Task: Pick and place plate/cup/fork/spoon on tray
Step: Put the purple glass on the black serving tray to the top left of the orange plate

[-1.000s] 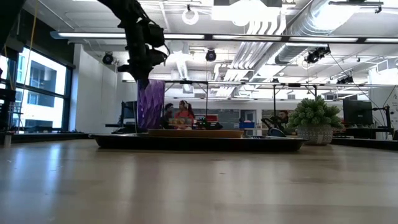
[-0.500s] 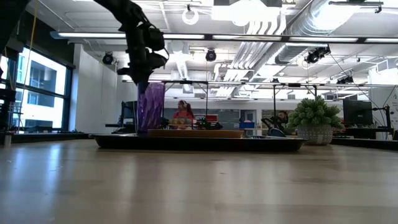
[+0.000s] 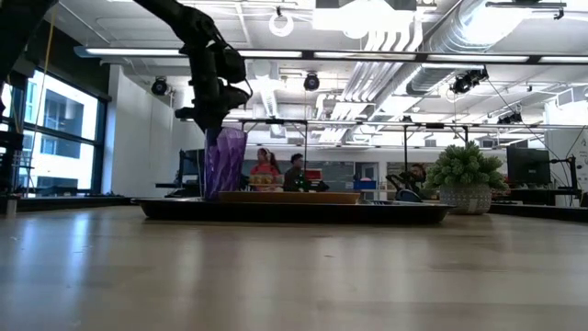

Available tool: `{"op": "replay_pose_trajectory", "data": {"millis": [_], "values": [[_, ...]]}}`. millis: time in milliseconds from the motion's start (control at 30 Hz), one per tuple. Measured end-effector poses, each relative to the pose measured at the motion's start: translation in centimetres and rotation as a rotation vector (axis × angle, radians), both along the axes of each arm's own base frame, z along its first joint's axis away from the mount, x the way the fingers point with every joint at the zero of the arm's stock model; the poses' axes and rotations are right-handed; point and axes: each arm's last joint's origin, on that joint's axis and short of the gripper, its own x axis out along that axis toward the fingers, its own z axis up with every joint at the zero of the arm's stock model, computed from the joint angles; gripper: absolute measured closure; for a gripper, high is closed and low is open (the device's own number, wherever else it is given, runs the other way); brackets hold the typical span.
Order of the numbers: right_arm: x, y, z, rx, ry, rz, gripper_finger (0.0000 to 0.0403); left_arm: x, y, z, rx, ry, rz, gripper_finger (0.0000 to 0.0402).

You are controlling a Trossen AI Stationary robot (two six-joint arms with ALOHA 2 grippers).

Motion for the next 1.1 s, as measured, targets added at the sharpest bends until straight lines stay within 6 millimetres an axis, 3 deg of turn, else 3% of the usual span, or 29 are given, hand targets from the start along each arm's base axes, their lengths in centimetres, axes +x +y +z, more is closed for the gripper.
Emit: {"op": "replay_pose_trajectory", "data": {"millis": [1100], "values": [[0.00,0.00,0.00,-0.002,0.001,0.001,0.0297,-0.26,-0.30,0.73,0.045,0.022,0.017,0.0353]]}}
